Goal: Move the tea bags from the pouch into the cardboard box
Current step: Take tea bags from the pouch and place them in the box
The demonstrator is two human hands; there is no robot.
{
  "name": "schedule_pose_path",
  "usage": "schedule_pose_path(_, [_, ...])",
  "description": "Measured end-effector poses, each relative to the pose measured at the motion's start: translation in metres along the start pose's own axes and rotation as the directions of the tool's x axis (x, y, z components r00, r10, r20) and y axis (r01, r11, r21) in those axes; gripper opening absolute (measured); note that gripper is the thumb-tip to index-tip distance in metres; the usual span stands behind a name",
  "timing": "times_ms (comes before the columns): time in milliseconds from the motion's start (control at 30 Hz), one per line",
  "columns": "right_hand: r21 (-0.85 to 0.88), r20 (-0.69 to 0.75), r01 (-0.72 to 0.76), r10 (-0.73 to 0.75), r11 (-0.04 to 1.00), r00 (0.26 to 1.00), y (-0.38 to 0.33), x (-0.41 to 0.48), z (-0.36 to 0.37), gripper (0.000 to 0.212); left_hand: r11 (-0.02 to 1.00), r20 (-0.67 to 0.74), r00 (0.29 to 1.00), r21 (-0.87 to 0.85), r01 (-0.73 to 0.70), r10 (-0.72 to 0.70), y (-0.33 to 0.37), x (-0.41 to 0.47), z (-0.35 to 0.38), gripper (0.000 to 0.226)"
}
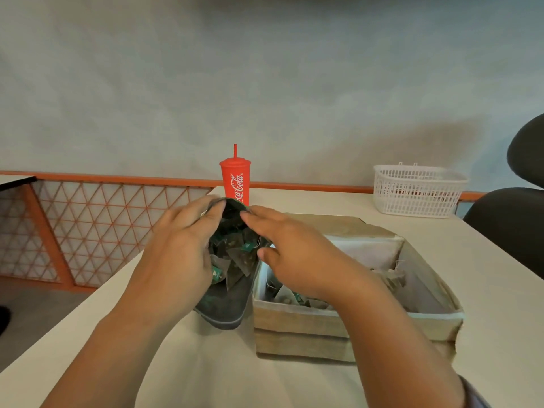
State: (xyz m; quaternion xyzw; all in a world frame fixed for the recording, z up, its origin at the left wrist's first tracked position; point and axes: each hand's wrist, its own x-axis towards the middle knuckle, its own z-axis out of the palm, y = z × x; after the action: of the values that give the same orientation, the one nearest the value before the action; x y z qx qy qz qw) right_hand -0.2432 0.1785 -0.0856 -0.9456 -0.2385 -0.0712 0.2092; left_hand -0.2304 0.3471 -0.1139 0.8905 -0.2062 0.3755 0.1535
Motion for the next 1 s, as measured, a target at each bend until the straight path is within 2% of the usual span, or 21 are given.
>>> schedule_pose_path(133, [0.015, -0.018, 0.017, -0.017, 1.0, 1.0, -0.001, 0.0, 0.002, 0.061, 0.998, -0.184, 0.981, -0.011, 0.067, -0.068, 0.018, -0.018, -0.003, 0.04])
schedule_pose_path(200, [0.036, -0.018, 0.027, -0.026, 0.999, 0.999, -0.003, 0.0, 0.003, 0.062, 1.0, -0.182, 0.983, -0.012, -0.016, 0.014, 0.027, -0.029, 0.002, 0.027])
schedule_pose_path(267, [0.05, -0.02, 0.023, -0.022, 0.998, 1.0, -0.004, 0.0, 0.003, 0.062, 0.999, -0.064, 0.997, 0.004, -0.053, 0.053, 0.027, -0.033, 0.013, 0.024])
schedule_pose_path(367, [0.054, -0.012, 0.021, -0.021, 0.998, 1.0, -0.005, -0.001, 0.003, 0.064, 0.993, 0.165, 0.98, 0.061, 0.104, -0.113, 0.022, -0.025, 0.024, 0.036])
schedule_pose_path(500, [0.054, -0.006, 0.04, -0.039, 0.998, 0.999, -0.008, -0.001, 0.005, 0.066, 0.965, 0.346, 0.904, 0.171, 0.2, -0.249, 0.012, -0.01, 0.043, 0.045])
schedule_pose_path(567, [0.043, -0.007, 0.047, -0.047, 0.998, 0.999, -0.008, 0.0, 0.006, 0.066, 0.943, 0.433, 0.842, 0.224, 0.244, -0.321, 0.006, -0.001, 0.052, 0.053])
schedule_pose_path(633, [0.044, -0.008, 0.054, -0.053, 0.998, 0.999, -0.007, 0.0, 0.006, 0.067, 0.92, 0.488, 0.783, 0.265, 0.288, -0.386, 0.0, 0.005, 0.059, 0.06])
schedule_pose_path(700, [0.047, -0.009, 0.052, -0.052, 0.998, 0.999, -0.007, 0.0, 0.005, 0.067, 0.908, 0.504, 0.757, 0.279, 0.312, -0.416, -0.004, 0.007, 0.063, 0.058])
schedule_pose_path(800, [0.045, -0.009, 0.054, -0.054, 0.998, 0.999, -0.006, 0.0, 0.004, 0.067, 0.911, 0.474, 0.781, 0.278, 0.305, -0.406, -0.003, 0.005, 0.065, 0.038])
schedule_pose_path(933, [0.045, -0.008, 0.05, -0.05, 0.998, 0.999, -0.006, 0.0, 0.004, 0.069, 0.906, 0.462, 0.796, 0.345, 0.246, -0.392, 0.003, 0.004, 0.06, 0.035])
schedule_pose_path(1000, [0.045, -0.01, 0.045, -0.044, 0.998, 0.999, -0.005, 0.0, 0.004, 0.07, 0.927, 0.403, 0.847, 0.286, 0.244, -0.347, 0.004, 0.001, 0.054, 0.027])
